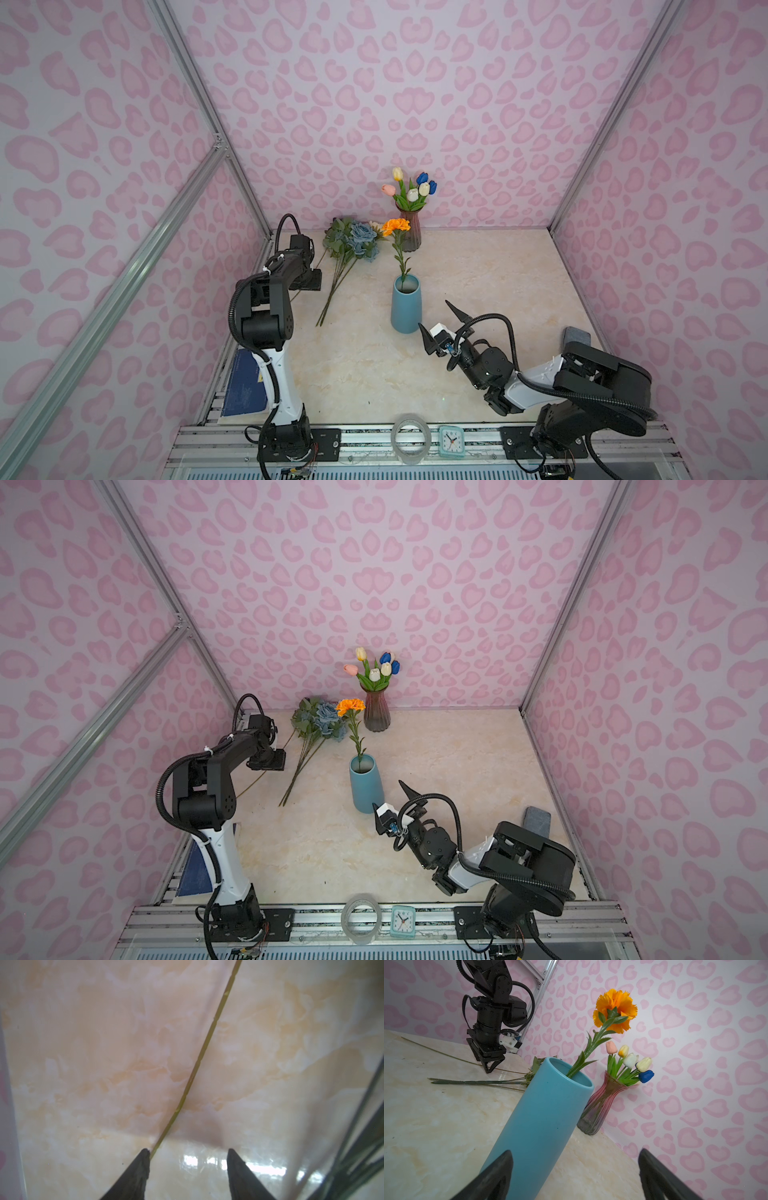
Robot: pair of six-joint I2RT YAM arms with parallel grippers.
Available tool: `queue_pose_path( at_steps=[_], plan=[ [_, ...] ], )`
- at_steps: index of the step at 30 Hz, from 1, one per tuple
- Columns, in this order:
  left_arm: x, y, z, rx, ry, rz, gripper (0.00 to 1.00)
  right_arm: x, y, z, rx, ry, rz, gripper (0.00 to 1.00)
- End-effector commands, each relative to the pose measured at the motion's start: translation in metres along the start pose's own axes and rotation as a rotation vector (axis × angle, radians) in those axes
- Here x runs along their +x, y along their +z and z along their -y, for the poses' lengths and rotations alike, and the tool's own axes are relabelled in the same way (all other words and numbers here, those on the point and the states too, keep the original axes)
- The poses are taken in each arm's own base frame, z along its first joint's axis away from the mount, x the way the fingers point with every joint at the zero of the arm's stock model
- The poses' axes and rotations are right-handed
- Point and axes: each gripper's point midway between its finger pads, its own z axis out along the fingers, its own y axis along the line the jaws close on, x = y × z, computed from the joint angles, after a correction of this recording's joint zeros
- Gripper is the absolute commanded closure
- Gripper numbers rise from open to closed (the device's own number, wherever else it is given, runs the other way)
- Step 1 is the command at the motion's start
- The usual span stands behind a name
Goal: Arrange the flowers into the vase
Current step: 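Open the left gripper, withdraw it and grasp the blue rose stem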
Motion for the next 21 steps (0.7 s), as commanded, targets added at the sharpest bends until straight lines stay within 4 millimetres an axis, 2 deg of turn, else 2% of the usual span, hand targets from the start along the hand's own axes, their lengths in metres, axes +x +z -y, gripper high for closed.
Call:
queue_pose_path(
  at_steps=[1, 6, 10, 11, 12, 15, 16, 21],
  plan=[
    [-0.005, 0.003, -0.009, -0.054, 0.066, -0.021, 0.41, -0.009, 0.001, 0.006, 0.022, 0.020, 0.035, 0.07],
    [-0.016, 0.012, -0.006, -0.036, 0.111, -0.020, 0.47, -0.009, 0.000, 0.005, 0.019, 0.019, 0.036, 0.07],
    [-0.019, 0.022, 0.000, -0.005, 0.137, -0.034, 0.58, -0.008, 0.000, 0.005, 0.019, 0.017, 0.032, 0.07],
    [-0.019, 0.024, 0.000, -0.005, 0.137, -0.036, 0.62, -0.009, 0.000, 0.005, 0.018, 0.017, 0.033, 0.07],
    [-0.018, 0.026, 0.000, -0.006, 0.138, -0.044, 0.72, -0.009, 0.000, 0.005, 0.019, 0.016, 0.033, 0.07],
    [-0.015, 0.027, 0.000, -0.005, 0.135, -0.054, 0.92, -0.008, -0.001, 0.005, 0.018, 0.014, 0.032, 0.07],
    [-0.015, 0.026, 0.002, 0.007, 0.129, -0.053, 0.95, -0.008, 0.000, 0.005, 0.018, 0.013, 0.031, 0.07],
    [0.000, 0.011, 0.014, 0.052, 0.089, -0.066, 0.97, -0.007, 0.001, 0.004, 0.016, 0.010, 0.027, 0.07]
  ],
)
